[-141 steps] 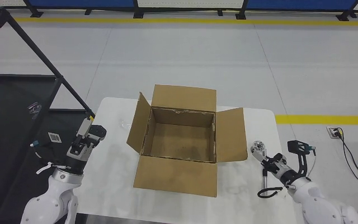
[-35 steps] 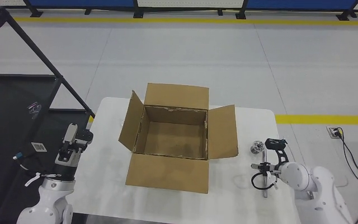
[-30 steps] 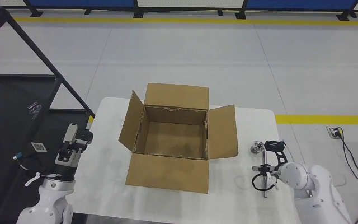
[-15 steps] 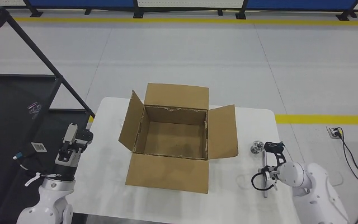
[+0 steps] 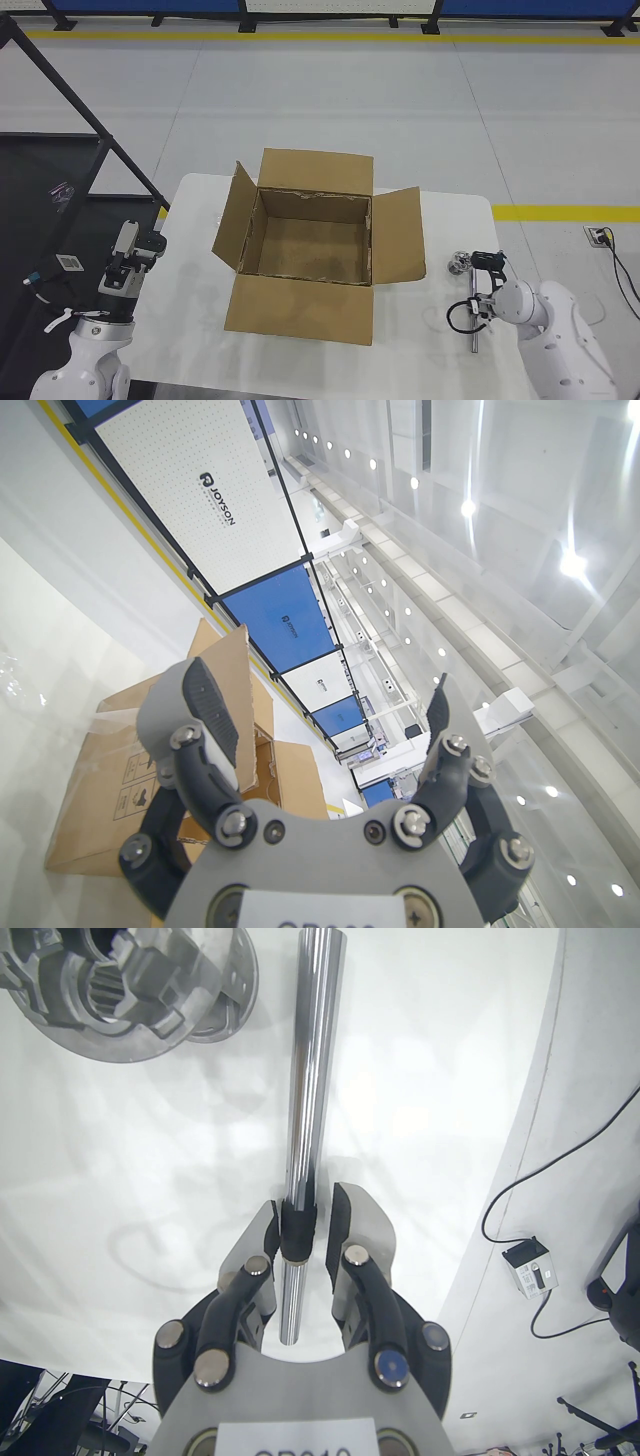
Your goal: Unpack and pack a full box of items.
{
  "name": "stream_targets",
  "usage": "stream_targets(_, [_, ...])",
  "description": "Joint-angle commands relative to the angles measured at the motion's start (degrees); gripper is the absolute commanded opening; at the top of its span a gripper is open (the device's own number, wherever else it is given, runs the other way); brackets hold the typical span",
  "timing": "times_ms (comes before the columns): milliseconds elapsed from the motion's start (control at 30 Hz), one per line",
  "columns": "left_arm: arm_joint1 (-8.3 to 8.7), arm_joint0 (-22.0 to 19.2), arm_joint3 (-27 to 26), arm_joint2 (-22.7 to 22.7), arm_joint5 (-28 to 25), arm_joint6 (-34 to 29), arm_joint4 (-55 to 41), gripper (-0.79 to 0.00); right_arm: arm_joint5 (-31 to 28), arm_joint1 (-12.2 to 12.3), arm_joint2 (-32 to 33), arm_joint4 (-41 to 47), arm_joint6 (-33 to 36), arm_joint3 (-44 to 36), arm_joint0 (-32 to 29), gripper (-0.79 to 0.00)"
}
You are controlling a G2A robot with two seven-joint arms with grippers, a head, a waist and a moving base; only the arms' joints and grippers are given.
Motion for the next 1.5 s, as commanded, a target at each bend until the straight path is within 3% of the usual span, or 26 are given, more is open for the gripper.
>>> stream_targets(0, [0.0, 0.0, 0.0, 0.0, 0.0, 0.0, 0.0, 0.0, 0.1, 0.0, -0.2, -0.1, 0.0, 0.2, 0.2, -0.56])
stream_targets(167, [0.0, 0.0, 0.0, 0.0, 0.0, 0.0, 0.0, 0.0, 0.0, 0.1, -0.6, 0.1, -0.1, 0.9, 0.6, -0.616])
stream_targets(300, [0.0, 0.0, 0.0, 0.0, 0.0, 0.0, 0.0, 0.0, 0.5, 0.1, -0.7, 0.1, -0.4, 1.3, 0.9, -0.785])
stream_targets(467, [0.0, 0.0, 0.0, 0.0, 0.0, 0.0, 0.0, 0.0, 2.1, 0.4, 1.6, 1.2, -2.2, -1.7, -0.3, -0.785])
stream_targets(600, [0.0, 0.0, 0.0, 0.0, 0.0, 0.0, 0.0, 0.0, 5.8, 0.9, 6.9, 4.0, -6.0, -11.5, -4.7, -0.785])
stream_targets(667, [0.0, 0.0, 0.0, 0.0, 0.0, 0.0, 0.0, 0.0, 12.3, 0.7, 11.4, 7.6, -12.7, -18.9, -8.0, -0.785])
stream_targets(733, [0.0, 0.0, 0.0, 0.0, 0.0, 0.0, 0.0, 0.0, 14.8, 0.3, 13.3, 10.3, -19.9, -27.2, -12.9, -0.785])
stream_targets(833, [0.0, 0.0, 0.0, 0.0, 0.0, 0.0, 0.0, 0.0, 17.1, -0.4, 14.5, 14.6, -28.1, -36.3, -18.2, -0.785])
stream_targets(933, [0.0, 0.0, 0.0, 0.0, 0.0, 0.0, 0.0, 0.0, 18.9, -1.0, 13.1, 17.4, -33.6, -41.2, -19.6, -0.785])
stream_targets(1067, [0.0, 0.0, 0.0, 0.0, 0.0, 0.0, 0.0, 0.0, 19.3, -1.7, 8.7, 21.4, -38.0, -43.2, -16.7, -0.785])
stream_targets(1233, [0.0, 0.0, 0.0, 0.0, 0.0, 0.0, 0.0, 0.0, 20.2, -2.5, 0.9, 24.4, -38.7, -40.3, -8.7, -0.785])
stream_targets(1467, [0.0, 0.0, 0.0, 0.0, 0.0, 0.0, 0.0, 0.0, 20.9, -4.6, -17.5, 20.2, -35.4, -30.1, 7.3, -0.785])
